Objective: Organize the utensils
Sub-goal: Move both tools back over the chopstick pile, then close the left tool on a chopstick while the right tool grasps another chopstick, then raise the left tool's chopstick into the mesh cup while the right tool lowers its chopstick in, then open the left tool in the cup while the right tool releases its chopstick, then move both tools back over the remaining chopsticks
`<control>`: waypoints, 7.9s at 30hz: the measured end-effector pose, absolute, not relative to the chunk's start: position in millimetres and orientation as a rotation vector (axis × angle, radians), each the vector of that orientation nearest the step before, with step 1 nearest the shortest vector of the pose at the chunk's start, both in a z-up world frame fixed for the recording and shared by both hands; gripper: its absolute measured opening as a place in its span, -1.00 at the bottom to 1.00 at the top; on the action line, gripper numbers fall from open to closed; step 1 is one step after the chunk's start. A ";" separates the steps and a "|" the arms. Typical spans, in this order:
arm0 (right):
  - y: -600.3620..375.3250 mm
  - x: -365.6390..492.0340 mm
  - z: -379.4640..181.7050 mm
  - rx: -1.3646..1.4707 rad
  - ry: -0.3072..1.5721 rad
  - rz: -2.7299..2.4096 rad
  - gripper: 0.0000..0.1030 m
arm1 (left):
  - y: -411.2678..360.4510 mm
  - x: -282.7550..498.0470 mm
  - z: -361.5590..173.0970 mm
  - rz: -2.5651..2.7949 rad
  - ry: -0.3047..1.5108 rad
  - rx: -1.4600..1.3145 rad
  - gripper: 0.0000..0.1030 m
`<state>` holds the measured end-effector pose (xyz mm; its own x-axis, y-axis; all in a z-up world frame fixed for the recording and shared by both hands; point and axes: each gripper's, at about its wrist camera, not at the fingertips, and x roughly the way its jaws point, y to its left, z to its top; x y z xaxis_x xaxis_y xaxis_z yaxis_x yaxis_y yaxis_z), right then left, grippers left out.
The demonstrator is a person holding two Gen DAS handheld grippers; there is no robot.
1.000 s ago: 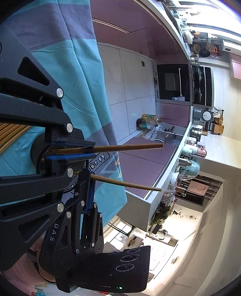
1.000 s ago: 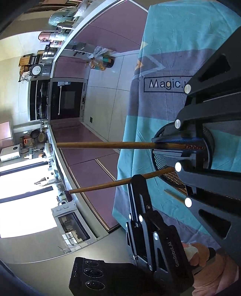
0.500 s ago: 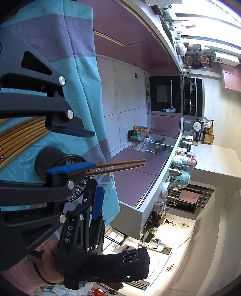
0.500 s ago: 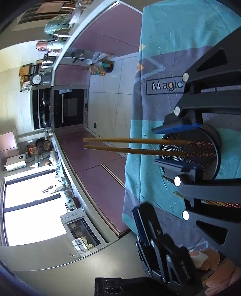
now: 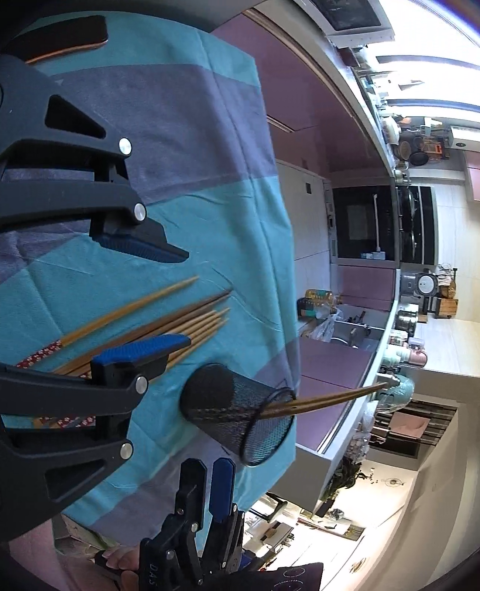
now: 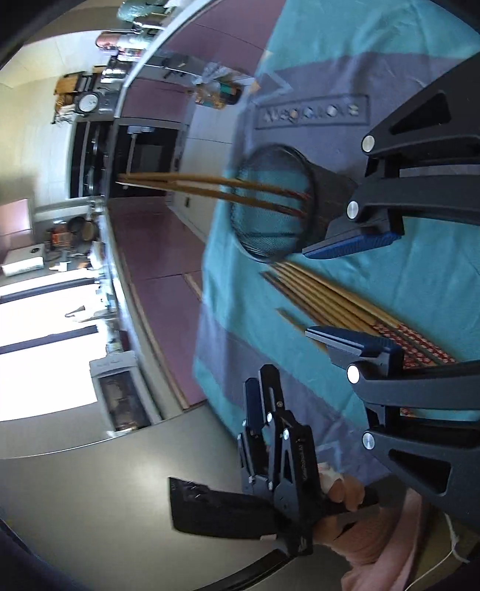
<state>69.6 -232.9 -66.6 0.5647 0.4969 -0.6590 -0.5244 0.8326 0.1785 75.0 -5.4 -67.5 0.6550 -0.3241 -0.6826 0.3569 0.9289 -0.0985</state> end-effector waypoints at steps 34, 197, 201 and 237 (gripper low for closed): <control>-186.1 90.6 -134.2 -0.133 0.927 0.447 -0.53 | -25.5 80.2 -131.0 -0.366 0.945 0.070 -0.41; -285.2 129.1 -27.8 0.089 0.665 0.440 -0.57 | -84.9 144.8 -8.0 -0.545 0.669 -0.045 -0.46; -280.0 101.4 -16.5 0.067 0.602 0.517 -0.36 | -60.3 118.3 -0.7 -0.505 0.590 -0.034 -0.23; -188.2 88.9 -134.3 -0.039 0.904 0.543 -0.22 | -28.0 87.9 -130.9 -0.415 0.918 0.043 -0.19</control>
<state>88.9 -188.2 -134.3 0.4937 0.4320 -0.7547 -0.4642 0.8648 0.1914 87.9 -28.0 -130.9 0.5344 -0.3301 -0.7781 0.3664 0.9201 -0.1388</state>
